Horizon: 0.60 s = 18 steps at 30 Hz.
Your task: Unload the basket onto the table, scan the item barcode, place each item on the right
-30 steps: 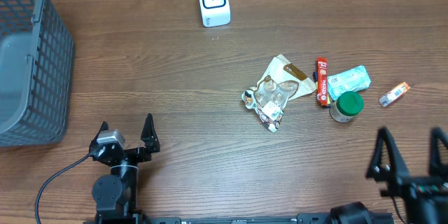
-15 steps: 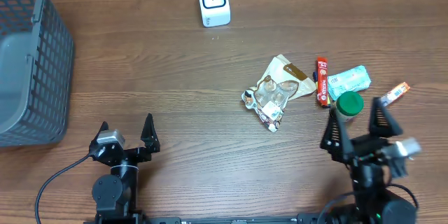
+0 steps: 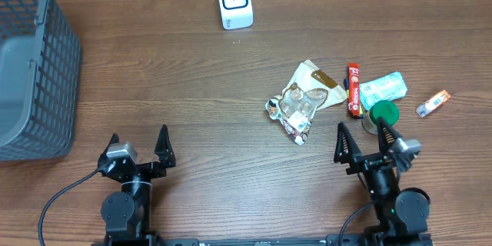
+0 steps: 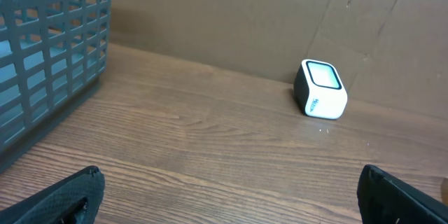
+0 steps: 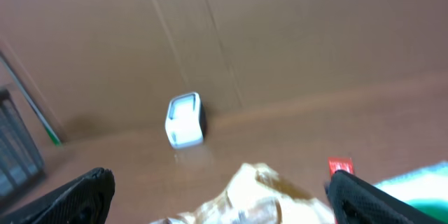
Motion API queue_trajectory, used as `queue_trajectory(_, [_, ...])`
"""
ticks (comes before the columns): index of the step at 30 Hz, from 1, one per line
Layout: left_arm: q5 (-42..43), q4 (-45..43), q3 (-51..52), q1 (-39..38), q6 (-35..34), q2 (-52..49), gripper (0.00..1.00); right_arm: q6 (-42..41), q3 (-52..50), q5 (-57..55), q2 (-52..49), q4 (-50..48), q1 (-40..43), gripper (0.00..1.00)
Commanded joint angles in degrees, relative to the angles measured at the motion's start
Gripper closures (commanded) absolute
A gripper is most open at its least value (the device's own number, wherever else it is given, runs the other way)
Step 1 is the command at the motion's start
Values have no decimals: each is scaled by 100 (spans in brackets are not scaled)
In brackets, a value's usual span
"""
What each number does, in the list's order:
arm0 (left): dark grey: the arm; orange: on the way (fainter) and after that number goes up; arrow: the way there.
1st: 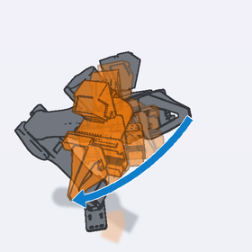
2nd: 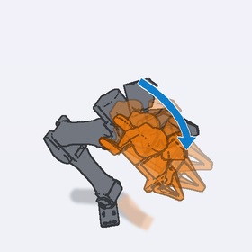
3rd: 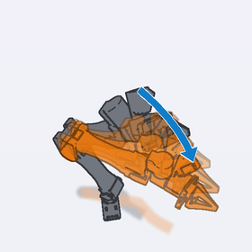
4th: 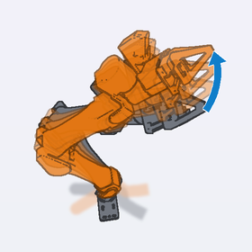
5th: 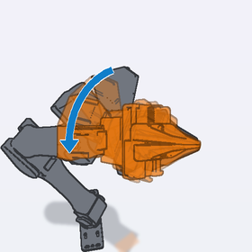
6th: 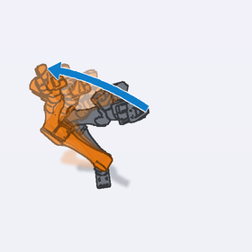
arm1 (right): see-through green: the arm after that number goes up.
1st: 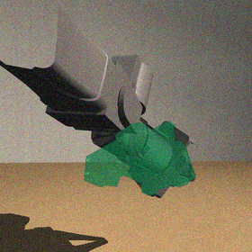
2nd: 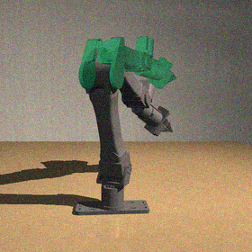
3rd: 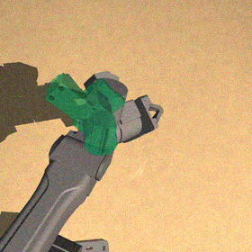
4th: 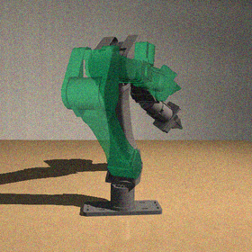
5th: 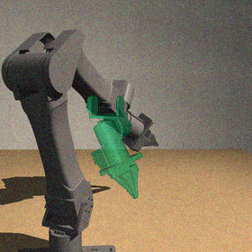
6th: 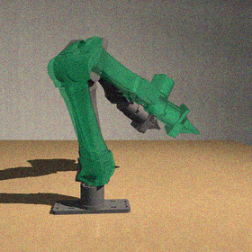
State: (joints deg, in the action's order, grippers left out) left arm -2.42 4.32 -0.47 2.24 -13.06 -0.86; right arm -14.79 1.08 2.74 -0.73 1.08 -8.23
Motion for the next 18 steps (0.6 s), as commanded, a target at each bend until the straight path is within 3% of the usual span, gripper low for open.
queue_trajectory(1, [-74, -17, 20, 2, 146, 61, 0, -4, -63, -96, 57, 376, 48, 0])
queue_trajectory(18, [-74, -17, 20, 2, 149, 61, 0, -4, -61, -136, 44, 369, 48, 0])
